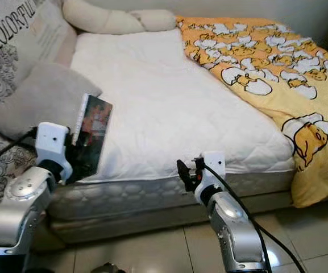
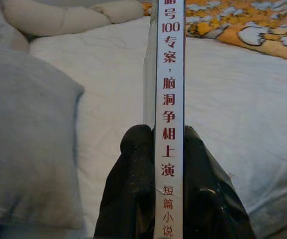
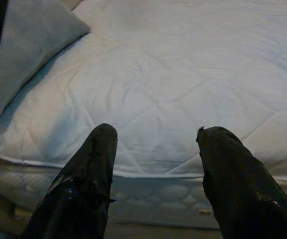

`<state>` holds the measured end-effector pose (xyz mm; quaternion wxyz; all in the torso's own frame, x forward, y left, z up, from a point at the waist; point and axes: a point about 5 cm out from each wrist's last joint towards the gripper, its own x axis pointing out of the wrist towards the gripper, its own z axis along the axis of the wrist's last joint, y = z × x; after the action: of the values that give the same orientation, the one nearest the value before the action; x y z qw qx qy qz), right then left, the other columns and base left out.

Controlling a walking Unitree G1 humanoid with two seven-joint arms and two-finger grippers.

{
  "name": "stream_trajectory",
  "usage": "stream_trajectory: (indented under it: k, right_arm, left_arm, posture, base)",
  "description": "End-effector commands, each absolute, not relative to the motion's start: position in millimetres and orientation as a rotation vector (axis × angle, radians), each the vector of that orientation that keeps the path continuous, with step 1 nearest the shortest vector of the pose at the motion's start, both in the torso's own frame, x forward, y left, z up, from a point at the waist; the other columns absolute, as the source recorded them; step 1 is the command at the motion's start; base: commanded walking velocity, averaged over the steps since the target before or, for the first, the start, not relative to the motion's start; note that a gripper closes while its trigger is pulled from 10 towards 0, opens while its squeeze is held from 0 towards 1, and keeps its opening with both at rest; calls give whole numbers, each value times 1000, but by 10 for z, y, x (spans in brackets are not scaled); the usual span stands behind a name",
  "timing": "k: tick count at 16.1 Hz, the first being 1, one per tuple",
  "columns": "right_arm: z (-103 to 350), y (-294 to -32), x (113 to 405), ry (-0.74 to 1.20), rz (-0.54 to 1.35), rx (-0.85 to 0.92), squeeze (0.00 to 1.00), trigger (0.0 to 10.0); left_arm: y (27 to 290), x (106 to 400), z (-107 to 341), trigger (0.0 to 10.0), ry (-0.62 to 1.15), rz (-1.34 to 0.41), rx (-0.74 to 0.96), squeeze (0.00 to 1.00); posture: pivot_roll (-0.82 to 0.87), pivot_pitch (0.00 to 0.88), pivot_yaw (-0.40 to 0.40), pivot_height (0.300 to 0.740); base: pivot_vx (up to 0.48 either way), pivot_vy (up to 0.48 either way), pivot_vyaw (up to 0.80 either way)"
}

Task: Clean up the room

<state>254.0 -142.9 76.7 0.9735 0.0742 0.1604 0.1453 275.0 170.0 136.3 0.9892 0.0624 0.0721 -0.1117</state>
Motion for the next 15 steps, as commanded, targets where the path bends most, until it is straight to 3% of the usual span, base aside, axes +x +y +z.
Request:
stream_trajectory:
  k: [1,4,15]
  right_arm:
    - [814,-1448,2568,301,294,131,0,10000]
    - [808,-1474,2572,301,281,131,0,10000]
    - [793,-1542,2594,310,244,144,0,10000]
  left_arm:
    - [1655,2769,1448,10000,96,-245,129,0]
    - [1645,2769,1444,10000,97,-251,133,0]
    - [1601,2767,1425,10000,100,-276,131,0]
  posture:
    - [47,0,13,740]
    - [45,0,14,740]
    - [42,0,9,740]
  base:
    - [289,0,800]
    - [286,0,754]
    - [284,0,0]
